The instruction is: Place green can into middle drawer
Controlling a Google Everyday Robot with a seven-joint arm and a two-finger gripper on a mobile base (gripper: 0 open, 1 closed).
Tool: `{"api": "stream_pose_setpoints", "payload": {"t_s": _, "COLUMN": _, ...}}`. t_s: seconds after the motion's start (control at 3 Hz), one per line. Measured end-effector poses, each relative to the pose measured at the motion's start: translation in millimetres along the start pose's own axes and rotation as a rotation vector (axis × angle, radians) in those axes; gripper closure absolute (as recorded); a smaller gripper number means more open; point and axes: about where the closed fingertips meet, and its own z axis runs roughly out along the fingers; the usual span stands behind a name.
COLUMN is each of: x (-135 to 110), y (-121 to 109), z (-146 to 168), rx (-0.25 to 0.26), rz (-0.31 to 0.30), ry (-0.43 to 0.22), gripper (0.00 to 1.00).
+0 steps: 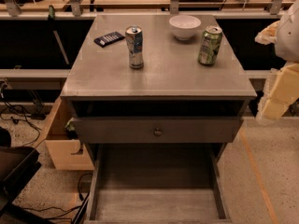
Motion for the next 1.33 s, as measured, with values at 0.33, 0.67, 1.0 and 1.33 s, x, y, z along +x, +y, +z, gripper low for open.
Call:
{"api": "stream_pose_setpoints", "payload": {"t_s": 0.33, "x": 0.0, "y": 0.0, "z": -0.1, "rx": 0.0, "rz": 0.0, "ry": 0.0, "gripper": 0.0}}
{"api": "stream_pose_setpoints", "payload": {"t_s": 0.67, "x": 3.1, "y": -5.8, "z": 3.1, "rx": -0.01, "rz": 0.067, "ry": -0.041, "gripper": 0.0}}
{"api": "stream_pose_setpoints", "payload": {"t_s": 1.0, "x": 13.4, "y": -8.6, "z": 32.7, "rx": -0.046, "rz": 0.173, "ry": -0.152, "gripper": 0.0}}
{"api": "stream_pose_setpoints", "payload": {"t_s": 1.33, "x": 11.7, "y": -21.8, "z": 67.7, "rx": -0.032, "rz": 0.256, "ry": -0.364, "gripper": 0.0}}
